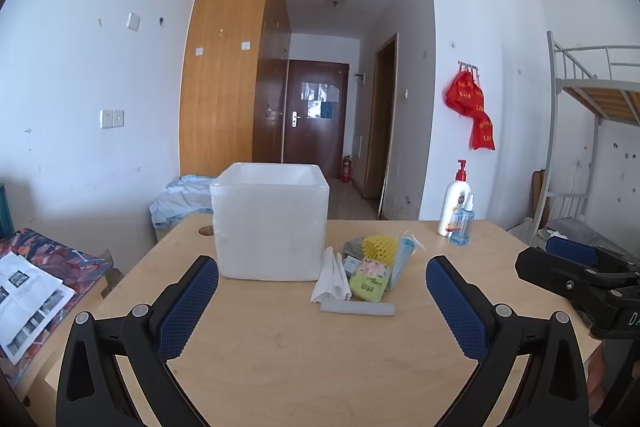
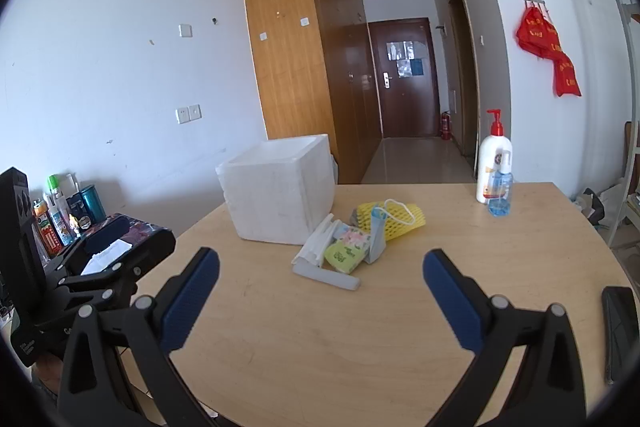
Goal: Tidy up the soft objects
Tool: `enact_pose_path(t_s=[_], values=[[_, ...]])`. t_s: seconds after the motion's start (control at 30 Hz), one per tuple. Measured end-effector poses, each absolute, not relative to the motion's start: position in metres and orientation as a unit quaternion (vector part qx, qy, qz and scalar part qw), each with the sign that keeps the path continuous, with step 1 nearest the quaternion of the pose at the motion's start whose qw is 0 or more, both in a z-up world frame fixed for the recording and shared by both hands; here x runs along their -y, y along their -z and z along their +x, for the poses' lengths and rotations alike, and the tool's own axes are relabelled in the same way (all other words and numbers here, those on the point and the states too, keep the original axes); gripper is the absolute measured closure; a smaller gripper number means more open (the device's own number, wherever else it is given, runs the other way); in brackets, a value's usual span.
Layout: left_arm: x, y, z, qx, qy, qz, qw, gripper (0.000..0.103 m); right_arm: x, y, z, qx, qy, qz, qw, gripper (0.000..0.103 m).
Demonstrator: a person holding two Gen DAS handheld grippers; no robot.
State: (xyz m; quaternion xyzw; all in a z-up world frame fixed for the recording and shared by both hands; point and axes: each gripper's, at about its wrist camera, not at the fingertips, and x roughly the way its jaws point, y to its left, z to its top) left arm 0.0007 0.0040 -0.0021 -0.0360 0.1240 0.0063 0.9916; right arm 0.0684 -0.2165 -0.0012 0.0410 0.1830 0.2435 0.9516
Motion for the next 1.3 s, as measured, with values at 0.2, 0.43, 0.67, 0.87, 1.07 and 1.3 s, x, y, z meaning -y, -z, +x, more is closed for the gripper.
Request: enact_pose_path(t_s=[0.2, 0.43, 0.67, 0.87, 1.07, 1.3], values=[[-0.0054, 0.0014, 0.0005, -0.122, -0.01, -0.041, 0.992, 0.0, 0.2174, 0.0011, 0.0687, -0.185, -0.243, 0.042, 0.951, 0.0], [-0.009, 0.0021, 0.0028, -0.121, -0.011, -0.051, 0.991, 0.0, 0.2182, 0.0015, 0.07, -0.184, -0.244, 0.043, 0.951, 0.0], [-0.0083, 0.0022, 0.0023, -0.121, -0.006, -0.051, 0.991, 0.0, 0.2183, 0.0012, 0.0694, -0.183, -0.244, 0.042, 0.951, 0.0], [-0.0056, 0.0018, 0.0011, -0.12, -0.006, -0.044, 0.992, 0.0, 0.2178, 0.0017, 0.0695, -0.182, -0.243, 0.042, 0.952, 0.0], [-0.0048, 0.0018, 0.0027, -0.124, -0.007, -0.046, 0.991, 0.0, 0.2168, 0.0015, 0.0697, -0.183, -0.243, 0.041, 0.952, 0.0], [-0.0065, 0.0018, 0.0044, -0.127, -0.011, -0.047, 0.991, 0.0, 0.2167, 0.0012, 0.0687, -0.182, -0.242, 0.042, 0.952, 0.0]])
